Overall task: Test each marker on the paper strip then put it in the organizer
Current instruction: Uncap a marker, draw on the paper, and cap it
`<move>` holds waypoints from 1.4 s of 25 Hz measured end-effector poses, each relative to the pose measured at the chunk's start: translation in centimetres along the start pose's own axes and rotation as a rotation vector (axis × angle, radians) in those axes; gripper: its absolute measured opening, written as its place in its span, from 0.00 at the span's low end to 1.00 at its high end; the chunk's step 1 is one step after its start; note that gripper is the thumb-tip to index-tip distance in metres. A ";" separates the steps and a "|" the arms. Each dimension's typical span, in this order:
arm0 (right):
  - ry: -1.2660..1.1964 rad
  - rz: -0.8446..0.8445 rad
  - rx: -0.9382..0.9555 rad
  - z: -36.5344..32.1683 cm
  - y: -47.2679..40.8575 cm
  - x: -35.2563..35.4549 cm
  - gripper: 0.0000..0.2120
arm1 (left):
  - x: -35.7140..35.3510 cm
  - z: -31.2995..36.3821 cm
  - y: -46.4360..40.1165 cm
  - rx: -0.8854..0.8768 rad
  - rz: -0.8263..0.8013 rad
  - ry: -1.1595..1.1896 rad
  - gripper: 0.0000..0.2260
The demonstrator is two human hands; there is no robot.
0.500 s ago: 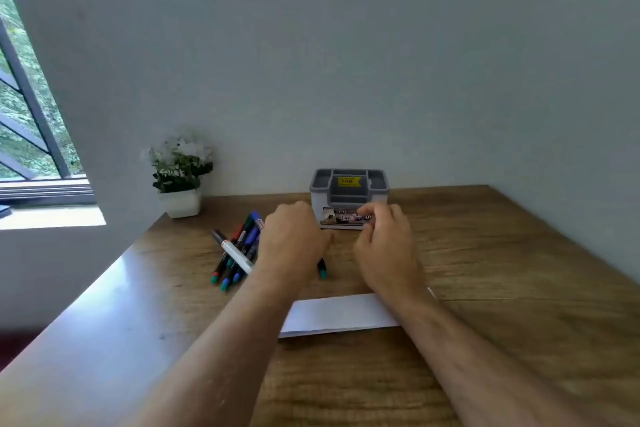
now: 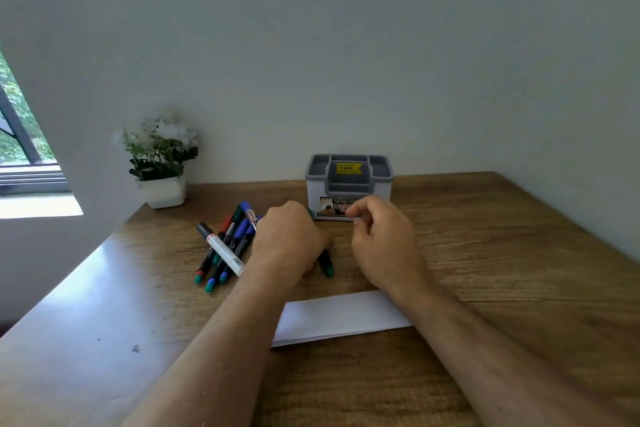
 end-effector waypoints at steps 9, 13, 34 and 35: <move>-0.146 0.004 0.023 -0.3 -0.3 0.0 0.10 | 2.0 -0.7 2.2 0.008 0.015 0.616 0.13; -0.325 -0.044 -0.064 -0.8 -0.2 0.3 0.13 | 1.6 -0.4 3.3 -0.026 0.010 0.686 0.13; -0.092 -0.081 0.125 -1.5 1.0 1.3 0.12 | 1.3 -1.0 3.3 -0.062 -0.166 1.336 0.09; -0.093 -0.073 0.125 -1.6 1.0 1.2 0.12 | 1.4 -1.1 3.2 -0.048 -0.158 1.333 0.09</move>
Point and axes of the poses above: each hand's wrist, its own y-axis away from the middle knuckle, its own x-axis out of the back of the hand, z = x × y, the point moved 4 cm from there along -y, towards the middle knuckle
